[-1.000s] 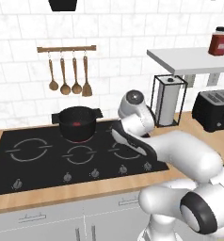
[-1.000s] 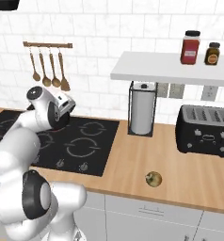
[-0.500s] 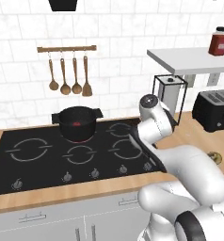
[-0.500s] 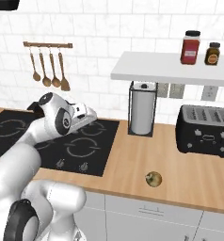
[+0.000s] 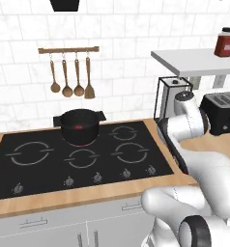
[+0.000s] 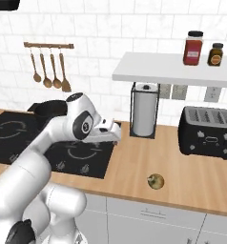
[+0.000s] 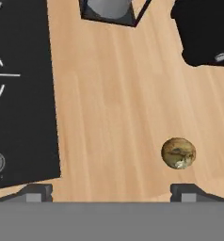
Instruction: Put the onion and tomato in the pot. Retrieve the spatula and lightly stir the vegetables in the pot.
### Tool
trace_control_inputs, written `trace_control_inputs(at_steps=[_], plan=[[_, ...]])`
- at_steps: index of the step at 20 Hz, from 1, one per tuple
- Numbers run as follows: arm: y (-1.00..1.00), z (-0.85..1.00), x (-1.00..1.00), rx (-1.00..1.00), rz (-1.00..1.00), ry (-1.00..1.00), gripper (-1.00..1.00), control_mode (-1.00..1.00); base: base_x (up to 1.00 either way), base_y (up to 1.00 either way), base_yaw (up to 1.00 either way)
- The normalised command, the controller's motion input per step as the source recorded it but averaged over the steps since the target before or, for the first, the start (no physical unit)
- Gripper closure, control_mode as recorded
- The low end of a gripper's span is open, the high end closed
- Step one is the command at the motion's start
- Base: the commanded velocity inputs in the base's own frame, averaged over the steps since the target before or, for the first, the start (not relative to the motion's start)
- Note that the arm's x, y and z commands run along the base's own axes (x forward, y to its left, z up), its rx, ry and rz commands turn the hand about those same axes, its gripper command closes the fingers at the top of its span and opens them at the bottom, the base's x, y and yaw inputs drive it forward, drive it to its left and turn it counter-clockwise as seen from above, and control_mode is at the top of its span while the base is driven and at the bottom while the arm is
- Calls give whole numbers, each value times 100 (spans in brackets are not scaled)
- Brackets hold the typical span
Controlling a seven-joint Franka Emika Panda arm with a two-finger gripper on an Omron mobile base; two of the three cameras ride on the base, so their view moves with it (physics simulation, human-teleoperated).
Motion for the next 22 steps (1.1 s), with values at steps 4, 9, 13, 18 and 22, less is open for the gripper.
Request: trace_control_inputs(at_steps=[4,9,13,18,22], plan=[[-100,-14,-24,8,-32,6,-100,-100,0,0,0],[-100,-45,-3,0,-20,0,-100,-100,0,0,0],[-96,-50,-3,1,-12,0,-100,-100,0,0,0],[-43,-56,2,13,-2,1,-100,-100,0,0,0],[-5,-45,12,8,0,0,-100,-100,0,0,0]])
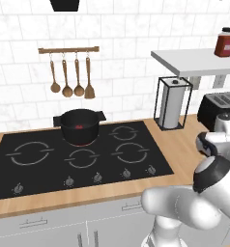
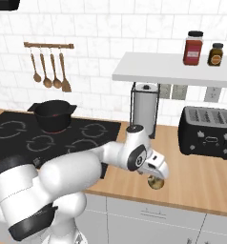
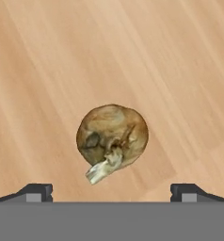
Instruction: Put the onion and tomato in the pot. Retrieve the spatula and lightly stir the vegetables in the pot.
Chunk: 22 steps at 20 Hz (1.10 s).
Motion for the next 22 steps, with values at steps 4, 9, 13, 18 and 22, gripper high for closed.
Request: trace_control_inputs(at_steps=[4,9,13,18,22], plan=[[-8,-29,11,5,0,0,-100,-100,0,0,0],[-20,-21,12,0,0,0,-100,-100,0,0,0],[-18,-21,24,0,0,0,-100,-100,0,0,0],[-10,-16,10,0,0,0,-100,-100,0,0,0],[0,-3,0,0,0,0,-100,-100,0,0,0]])
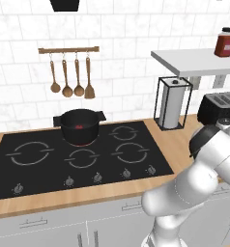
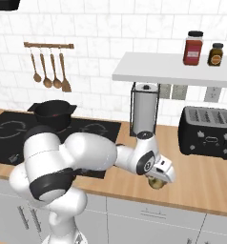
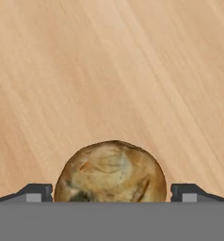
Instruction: Put the onion and tomato in the pot. Retrieve the spatula and lightly stir the vegetables in the pot.
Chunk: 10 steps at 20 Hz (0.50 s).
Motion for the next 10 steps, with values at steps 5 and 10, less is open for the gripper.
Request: trace_control_inputs(at_steps=[5,10], plan=[[0,0,-7,0,0,0,100,-100,0,0,0],[9,2,-17,1,0,0,100,-100,0,0,0]])
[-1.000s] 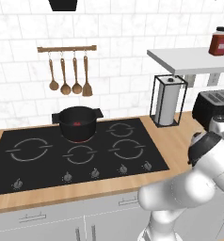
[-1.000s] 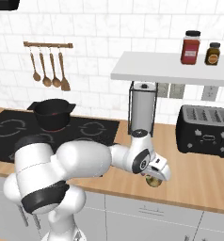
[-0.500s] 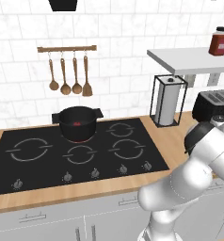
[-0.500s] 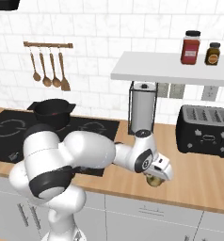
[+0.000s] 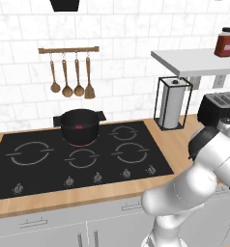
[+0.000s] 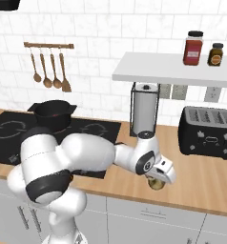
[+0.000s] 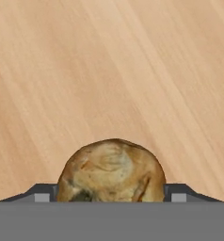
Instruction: Put the onion and tomato in the pot. Retrieve the spatula and lightly stir the vegetables in the pot.
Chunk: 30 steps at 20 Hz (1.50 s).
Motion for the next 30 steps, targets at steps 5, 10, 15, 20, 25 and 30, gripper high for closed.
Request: trace_control_inputs(at_steps=[5,10,15,20,25,30], plan=[[85,78,-34,-3,11,-16,100,-100,0,0,0],[100,71,25,0,24,-3,100,-100,0,0,0],[100,58,50,1,28,-1,100,-100,0,0,0],[100,65,81,0,26,-12,100,-100,0,0,0],[100,73,97,0,21,-10,100,-100,0,0,0],[100,53,69,1,21,-3,100,-100,0,0,0]])
